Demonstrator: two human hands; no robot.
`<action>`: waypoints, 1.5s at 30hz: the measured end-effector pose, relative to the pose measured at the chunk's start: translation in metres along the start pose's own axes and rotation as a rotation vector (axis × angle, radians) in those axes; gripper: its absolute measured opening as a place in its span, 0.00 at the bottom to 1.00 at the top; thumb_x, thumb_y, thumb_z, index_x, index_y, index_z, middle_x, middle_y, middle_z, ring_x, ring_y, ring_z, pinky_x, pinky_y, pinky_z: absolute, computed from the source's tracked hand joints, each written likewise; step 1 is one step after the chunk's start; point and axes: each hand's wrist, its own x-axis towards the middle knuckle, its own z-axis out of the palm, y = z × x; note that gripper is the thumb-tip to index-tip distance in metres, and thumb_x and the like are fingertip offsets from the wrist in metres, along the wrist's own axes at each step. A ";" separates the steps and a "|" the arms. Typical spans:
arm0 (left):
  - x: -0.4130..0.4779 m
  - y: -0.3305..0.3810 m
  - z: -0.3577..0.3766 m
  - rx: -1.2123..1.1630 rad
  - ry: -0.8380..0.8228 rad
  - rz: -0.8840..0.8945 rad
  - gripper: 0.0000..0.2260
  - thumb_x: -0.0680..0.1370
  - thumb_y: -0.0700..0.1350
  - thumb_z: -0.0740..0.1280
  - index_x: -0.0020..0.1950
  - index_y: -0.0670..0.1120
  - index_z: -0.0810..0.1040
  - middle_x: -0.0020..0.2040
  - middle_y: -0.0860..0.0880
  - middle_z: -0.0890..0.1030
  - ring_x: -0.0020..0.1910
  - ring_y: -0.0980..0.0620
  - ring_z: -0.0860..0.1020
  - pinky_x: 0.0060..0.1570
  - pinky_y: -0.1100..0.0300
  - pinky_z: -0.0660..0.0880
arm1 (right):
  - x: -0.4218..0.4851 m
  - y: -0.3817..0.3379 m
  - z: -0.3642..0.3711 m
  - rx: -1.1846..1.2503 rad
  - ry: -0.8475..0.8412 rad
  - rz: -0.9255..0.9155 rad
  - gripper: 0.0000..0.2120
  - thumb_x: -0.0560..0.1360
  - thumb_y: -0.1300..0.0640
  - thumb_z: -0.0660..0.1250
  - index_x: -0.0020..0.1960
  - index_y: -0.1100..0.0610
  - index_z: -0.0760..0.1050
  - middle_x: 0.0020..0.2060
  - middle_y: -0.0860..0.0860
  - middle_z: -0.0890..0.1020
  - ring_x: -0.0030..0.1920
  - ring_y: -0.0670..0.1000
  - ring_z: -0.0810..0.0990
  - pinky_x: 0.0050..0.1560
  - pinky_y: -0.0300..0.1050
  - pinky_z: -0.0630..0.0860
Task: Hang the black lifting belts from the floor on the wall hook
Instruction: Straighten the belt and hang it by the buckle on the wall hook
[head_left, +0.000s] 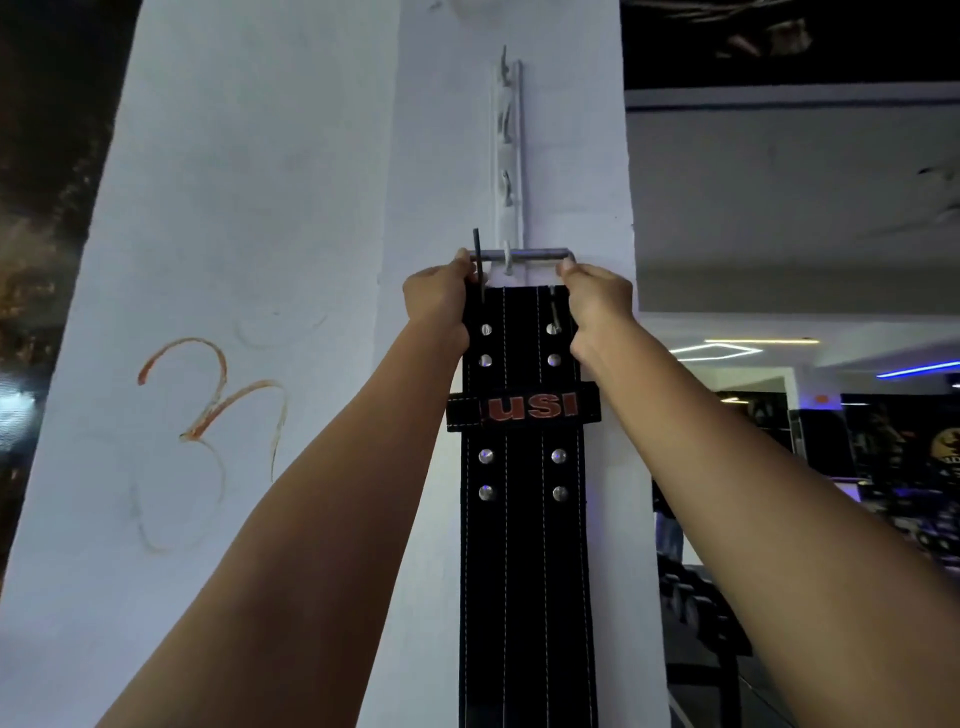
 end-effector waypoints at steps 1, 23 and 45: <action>0.001 -0.003 -0.002 0.008 -0.001 0.000 0.12 0.77 0.43 0.67 0.34 0.40 0.74 0.33 0.45 0.78 0.23 0.52 0.76 0.28 0.62 0.76 | -0.002 0.003 -0.001 -0.016 -0.003 0.013 0.15 0.77 0.54 0.63 0.51 0.66 0.77 0.50 0.61 0.81 0.50 0.57 0.77 0.52 0.50 0.75; -0.120 -0.010 -0.096 0.602 -0.342 -0.035 0.11 0.80 0.47 0.60 0.60 0.48 0.74 0.53 0.50 0.77 0.51 0.50 0.75 0.45 0.56 0.72 | -0.116 0.012 -0.062 -0.290 0.018 0.100 0.18 0.72 0.65 0.61 0.57 0.76 0.70 0.47 0.75 0.76 0.42 0.52 0.69 0.41 0.46 0.64; -0.422 -0.006 -0.380 0.625 0.174 -0.488 0.06 0.79 0.46 0.61 0.47 0.52 0.78 0.44 0.53 0.81 0.40 0.52 0.78 0.41 0.58 0.70 | -0.479 0.123 -0.033 -0.340 -0.459 0.753 0.04 0.72 0.58 0.67 0.46 0.55 0.76 0.41 0.50 0.79 0.42 0.54 0.80 0.44 0.46 0.76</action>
